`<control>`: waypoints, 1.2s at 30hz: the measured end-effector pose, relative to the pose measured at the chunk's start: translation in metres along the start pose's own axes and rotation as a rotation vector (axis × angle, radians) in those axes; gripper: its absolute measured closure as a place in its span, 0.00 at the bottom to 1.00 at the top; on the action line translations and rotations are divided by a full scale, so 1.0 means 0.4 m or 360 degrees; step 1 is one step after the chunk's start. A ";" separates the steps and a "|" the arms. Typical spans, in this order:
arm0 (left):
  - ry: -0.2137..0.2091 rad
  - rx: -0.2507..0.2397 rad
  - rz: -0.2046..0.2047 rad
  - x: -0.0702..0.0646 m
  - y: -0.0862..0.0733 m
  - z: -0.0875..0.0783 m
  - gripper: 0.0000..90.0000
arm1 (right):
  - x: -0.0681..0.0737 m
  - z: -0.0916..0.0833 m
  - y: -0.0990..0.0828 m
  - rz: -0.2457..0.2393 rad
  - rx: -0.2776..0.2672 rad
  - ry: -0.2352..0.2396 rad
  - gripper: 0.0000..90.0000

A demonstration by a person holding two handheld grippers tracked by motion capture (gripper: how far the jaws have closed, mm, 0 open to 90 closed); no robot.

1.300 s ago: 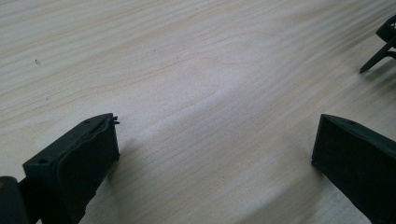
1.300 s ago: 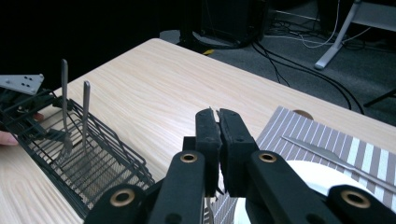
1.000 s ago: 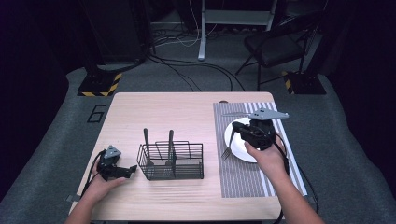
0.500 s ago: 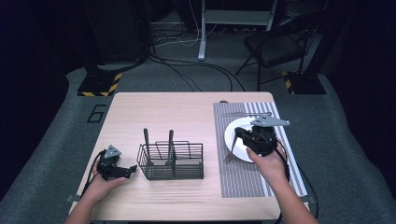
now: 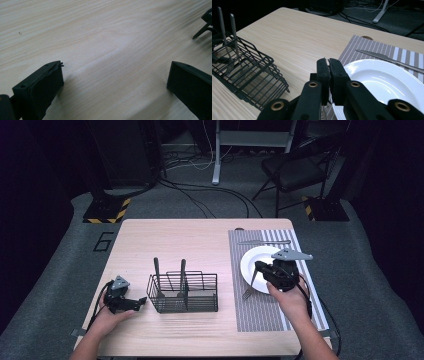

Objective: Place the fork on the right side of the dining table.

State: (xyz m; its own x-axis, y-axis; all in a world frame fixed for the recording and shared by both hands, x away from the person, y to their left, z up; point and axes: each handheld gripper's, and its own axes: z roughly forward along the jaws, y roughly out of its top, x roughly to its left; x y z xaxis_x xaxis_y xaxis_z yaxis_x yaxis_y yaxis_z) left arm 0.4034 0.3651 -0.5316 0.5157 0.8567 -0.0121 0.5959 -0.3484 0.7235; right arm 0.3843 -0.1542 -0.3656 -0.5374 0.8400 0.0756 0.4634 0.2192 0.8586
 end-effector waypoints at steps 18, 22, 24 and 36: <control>0.0000 -0.0001 0.0000 0.000 0.000 0.000 0.00 | -0.030 -0.026 -0.041 0.0135 -0.0020 -0.0037 0.97; 0.0000 0.0000 0.0000 0.000 0.000 0.000 0.00 | -0.046 -0.040 -0.058 0.0181 -0.0036 -0.0052 0.96; 0.0001 -0.0002 -0.0002 0.000 0.000 0.000 0.00 | -0.051 -0.046 -0.065 0.0193 -0.0045 -0.0057 0.96; 0.0001 -0.0001 -0.0002 0.000 0.000 0.000 0.00 | -0.105 -0.061 -0.110 0.0335 -0.0097 -0.0091 0.94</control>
State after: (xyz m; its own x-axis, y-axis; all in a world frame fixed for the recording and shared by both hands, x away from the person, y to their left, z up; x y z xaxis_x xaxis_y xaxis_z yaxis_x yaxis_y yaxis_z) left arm 0.4033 0.3650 -0.5316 0.5148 0.8572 -0.0125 0.5962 -0.3474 0.7238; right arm 0.3693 -0.2113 -0.3941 -0.3919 0.8911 0.2290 0.5167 0.0072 0.8561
